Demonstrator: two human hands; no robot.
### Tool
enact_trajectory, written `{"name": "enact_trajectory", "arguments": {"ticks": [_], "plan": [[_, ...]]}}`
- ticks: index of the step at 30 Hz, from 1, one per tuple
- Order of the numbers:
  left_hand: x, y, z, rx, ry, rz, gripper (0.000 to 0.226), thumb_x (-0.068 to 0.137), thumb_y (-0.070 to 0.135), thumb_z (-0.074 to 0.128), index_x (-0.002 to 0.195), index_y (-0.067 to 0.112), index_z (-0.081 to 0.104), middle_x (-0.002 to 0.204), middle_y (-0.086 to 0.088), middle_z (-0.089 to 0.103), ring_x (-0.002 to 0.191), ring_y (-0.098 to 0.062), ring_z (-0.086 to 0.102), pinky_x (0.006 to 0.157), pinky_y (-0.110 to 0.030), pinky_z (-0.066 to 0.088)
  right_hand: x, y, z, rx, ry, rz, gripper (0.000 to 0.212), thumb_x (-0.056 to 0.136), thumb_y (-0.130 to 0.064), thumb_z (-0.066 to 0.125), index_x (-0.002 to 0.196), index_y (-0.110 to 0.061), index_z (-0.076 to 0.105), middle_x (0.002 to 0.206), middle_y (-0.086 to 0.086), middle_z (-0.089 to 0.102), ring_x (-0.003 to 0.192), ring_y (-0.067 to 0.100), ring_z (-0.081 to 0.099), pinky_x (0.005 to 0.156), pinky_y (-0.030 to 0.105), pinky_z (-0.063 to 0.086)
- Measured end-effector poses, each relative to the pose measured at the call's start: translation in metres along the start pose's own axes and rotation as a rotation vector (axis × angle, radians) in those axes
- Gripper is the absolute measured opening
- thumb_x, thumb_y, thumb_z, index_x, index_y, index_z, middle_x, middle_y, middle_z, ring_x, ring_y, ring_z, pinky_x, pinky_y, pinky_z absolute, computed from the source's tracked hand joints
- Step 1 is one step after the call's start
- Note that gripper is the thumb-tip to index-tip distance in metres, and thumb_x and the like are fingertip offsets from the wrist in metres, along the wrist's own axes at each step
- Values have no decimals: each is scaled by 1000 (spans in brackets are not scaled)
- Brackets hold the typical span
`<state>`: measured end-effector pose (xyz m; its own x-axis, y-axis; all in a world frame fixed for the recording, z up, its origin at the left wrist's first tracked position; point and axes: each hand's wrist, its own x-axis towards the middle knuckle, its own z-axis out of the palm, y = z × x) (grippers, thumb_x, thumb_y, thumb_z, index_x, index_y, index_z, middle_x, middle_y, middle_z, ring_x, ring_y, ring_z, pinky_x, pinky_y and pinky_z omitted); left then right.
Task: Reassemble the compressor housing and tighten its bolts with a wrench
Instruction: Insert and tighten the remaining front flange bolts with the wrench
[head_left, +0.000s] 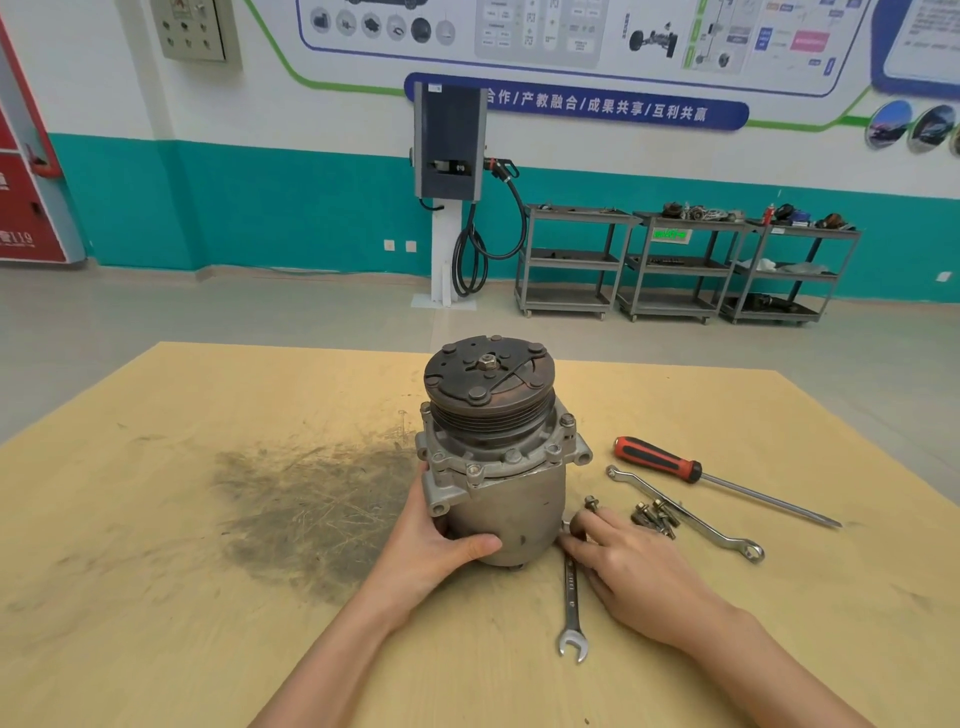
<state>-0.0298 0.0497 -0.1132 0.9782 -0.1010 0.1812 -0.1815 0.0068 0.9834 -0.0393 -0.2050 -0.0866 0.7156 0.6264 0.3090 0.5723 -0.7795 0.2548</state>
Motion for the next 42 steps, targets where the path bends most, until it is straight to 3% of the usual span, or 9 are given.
{"name": "enact_trajectory", "arguments": {"ticks": [4,8,11,15,20,29,36,39,42], "plan": [[0,2,-1,-14,-3,-3,129,39,58,98,147,26,35,128,32,61,120,11,55,90,-4,43,12,-1,-16,724,265,550,26,102,-32,41,123,-30,57,114,-10,57,107,15,58,83,24,47],[-1,4,-2,-13,3,-10,135,35,60,98,149,24,34,130,28,62,122,11,54,93,-4,43,37,-13,-40,1372,346,714,77,85,-74,27,148,-29,33,148,-12,42,134,7,42,105,32,39],[-4,6,2,17,24,5,133,36,57,97,148,23,34,132,22,62,124,9,53,102,-10,43,60,-33,-45,1396,333,710,96,74,-85,17,152,-29,25,155,-10,32,141,6,30,118,37,25],[-15,11,9,52,70,23,136,53,35,100,157,29,12,142,36,45,125,25,40,97,3,33,88,-40,-34,1459,529,767,70,88,-67,21,137,-25,47,129,-11,56,121,-5,48,113,39,35],[-29,15,21,84,184,-8,157,43,52,93,144,48,-27,164,16,10,151,-1,14,127,-36,16,97,-16,-23,1728,507,701,61,87,-66,33,125,-26,59,125,5,66,122,21,58,109,48,40],[-10,8,-1,99,131,-42,165,34,61,95,159,34,-10,153,35,15,149,-1,22,126,-35,19,80,-37,-7,1734,548,684,85,78,-84,40,147,-35,34,149,-7,44,138,11,39,117,45,28],[-2,3,0,153,91,-42,141,42,54,91,159,22,18,154,7,45,141,-7,43,121,-42,33,83,-44,1,1673,606,674,93,73,-87,39,148,-31,34,146,-5,48,136,11,42,116,45,30],[-3,1,2,167,128,-26,137,44,50,93,157,22,21,149,15,48,136,3,45,118,-26,35,88,-40,4,1756,578,662,90,78,-80,39,145,-20,41,141,4,54,133,18,47,114,46,33],[-2,-6,2,187,189,-14,130,54,33,97,154,34,15,127,39,45,110,35,42,89,8,31,96,-35,4,1805,535,667,76,86,-65,35,141,-12,46,136,11,57,131,25,49,113,48,34]]}}
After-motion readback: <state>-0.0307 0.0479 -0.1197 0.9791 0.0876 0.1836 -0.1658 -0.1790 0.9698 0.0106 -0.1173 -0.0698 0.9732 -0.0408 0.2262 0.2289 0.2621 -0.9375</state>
